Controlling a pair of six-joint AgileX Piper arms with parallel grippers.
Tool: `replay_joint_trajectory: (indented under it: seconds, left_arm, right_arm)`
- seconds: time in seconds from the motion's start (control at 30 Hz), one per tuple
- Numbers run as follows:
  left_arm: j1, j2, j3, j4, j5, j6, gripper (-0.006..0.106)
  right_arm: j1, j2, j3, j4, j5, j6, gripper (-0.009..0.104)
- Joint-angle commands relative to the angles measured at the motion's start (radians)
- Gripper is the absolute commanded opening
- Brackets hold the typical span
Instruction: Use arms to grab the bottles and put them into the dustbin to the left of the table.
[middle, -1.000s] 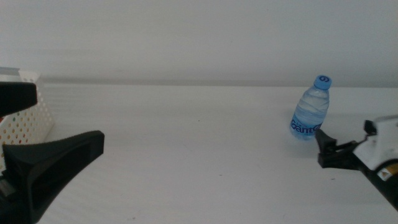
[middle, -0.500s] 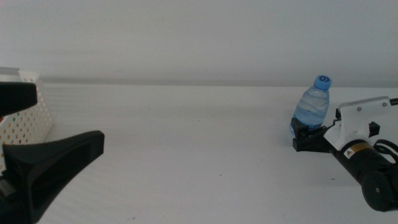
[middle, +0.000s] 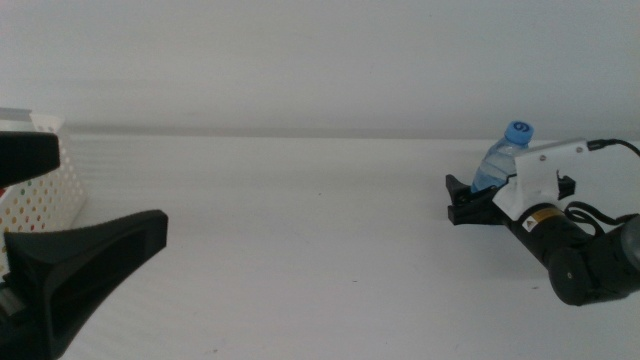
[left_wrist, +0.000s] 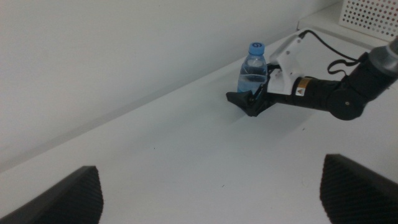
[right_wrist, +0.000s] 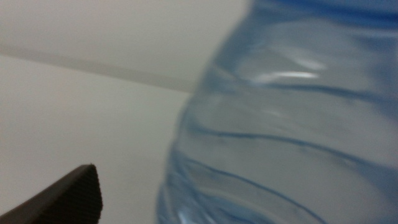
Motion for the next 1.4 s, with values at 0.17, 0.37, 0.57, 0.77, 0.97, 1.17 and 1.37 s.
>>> replay_joint_trajectory:
  seconds: [0.17,0.37,0.57,0.77,0.97,1.17,1.37]
  left_arm:
    - [-0.006,-0.008,0.003,-0.008,-0.017,-0.006,0.094]
    - [-0.006,-0.008,0.003,-0.008,-0.017,-0.006,0.094]
    - [-0.006,-0.008,0.003,-0.008,-0.017,-0.006,0.094]
    - [-0.006,-0.008,0.003,-0.008,-0.017,-0.006,0.094]
    - [-0.006,-0.008,0.003,-0.008,-0.017,-0.002,0.094]
    - [-0.006,-0.008,0.003,-0.008,-0.017,-0.002,0.094]
    - [-0.006,-0.008,0.003,-0.008,-0.017,0.000,0.094]
  right_arm:
    - [0.002,0.037,-0.084,-0.037,0.109,-0.003,0.085]
    - [0.041,0.010,-0.092,-0.060,0.131,-0.021,0.000]
    - [0.182,-0.058,-0.231,-0.194,0.356,0.094,-0.002]
    - [0.355,0.019,-0.503,-0.348,0.480,0.287,-0.002]
    - [0.473,0.180,-0.757,-0.348,0.515,0.380,-0.002]
    - [0.559,0.306,-0.914,-0.348,0.537,0.377,-0.001]
    - [0.588,0.345,-0.936,-0.348,0.586,0.366,0.000]
